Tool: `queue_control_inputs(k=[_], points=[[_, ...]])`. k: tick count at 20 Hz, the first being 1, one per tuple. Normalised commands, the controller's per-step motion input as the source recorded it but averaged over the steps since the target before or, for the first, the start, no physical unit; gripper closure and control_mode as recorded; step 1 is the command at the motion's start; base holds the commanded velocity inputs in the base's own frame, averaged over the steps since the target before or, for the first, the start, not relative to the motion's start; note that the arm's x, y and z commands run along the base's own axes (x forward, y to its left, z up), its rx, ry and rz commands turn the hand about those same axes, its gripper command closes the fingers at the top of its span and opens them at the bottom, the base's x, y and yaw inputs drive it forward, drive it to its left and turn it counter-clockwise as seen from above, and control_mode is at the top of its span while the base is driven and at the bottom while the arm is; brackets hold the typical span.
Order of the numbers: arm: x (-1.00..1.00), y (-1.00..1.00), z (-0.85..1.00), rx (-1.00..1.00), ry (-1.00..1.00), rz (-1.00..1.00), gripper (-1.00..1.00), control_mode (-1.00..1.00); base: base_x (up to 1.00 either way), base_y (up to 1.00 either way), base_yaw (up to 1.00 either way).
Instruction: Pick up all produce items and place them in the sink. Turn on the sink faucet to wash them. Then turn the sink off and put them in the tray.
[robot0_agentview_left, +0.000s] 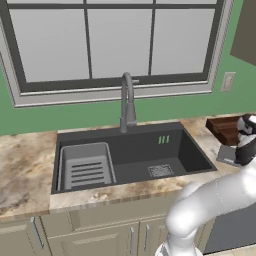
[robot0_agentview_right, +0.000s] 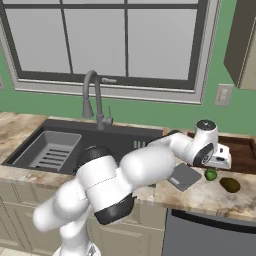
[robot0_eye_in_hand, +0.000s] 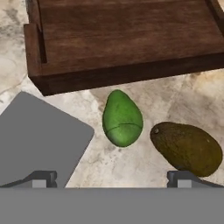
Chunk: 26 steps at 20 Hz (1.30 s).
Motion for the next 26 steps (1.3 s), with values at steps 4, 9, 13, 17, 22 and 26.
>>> queue_control_inputs(k=[4, 9, 13, 17, 22, 26], points=[[0.17, -0.29, -0.06, 0.0, 0.03, 0.0, -1.0, -1.0, 0.0, 0.0, 0.0], [0.18, -0.21, -0.06, 0.0, 0.05, 0.0, -1.0, -1.0, 0.0, 0.0, 0.0], [0.12, -0.07, -0.14, 0.03, 0.1, 0.0, -1.0, -1.0, 0.0, 0.0, 0.0], [0.0, 0.0, -0.23, 0.04, 0.13, 0.0, -1.0, -1.0, 0.0, 0.0, 0.0], [0.0, 0.0, -0.22, 0.05, 0.1, 0.0, -1.0, -1.0, 0.0, 0.0, 0.0], [0.11, 0.0, -0.13, 0.06, 0.01, 0.0, -1.0, -1.0, 0.0, 0.0, 0.0]])
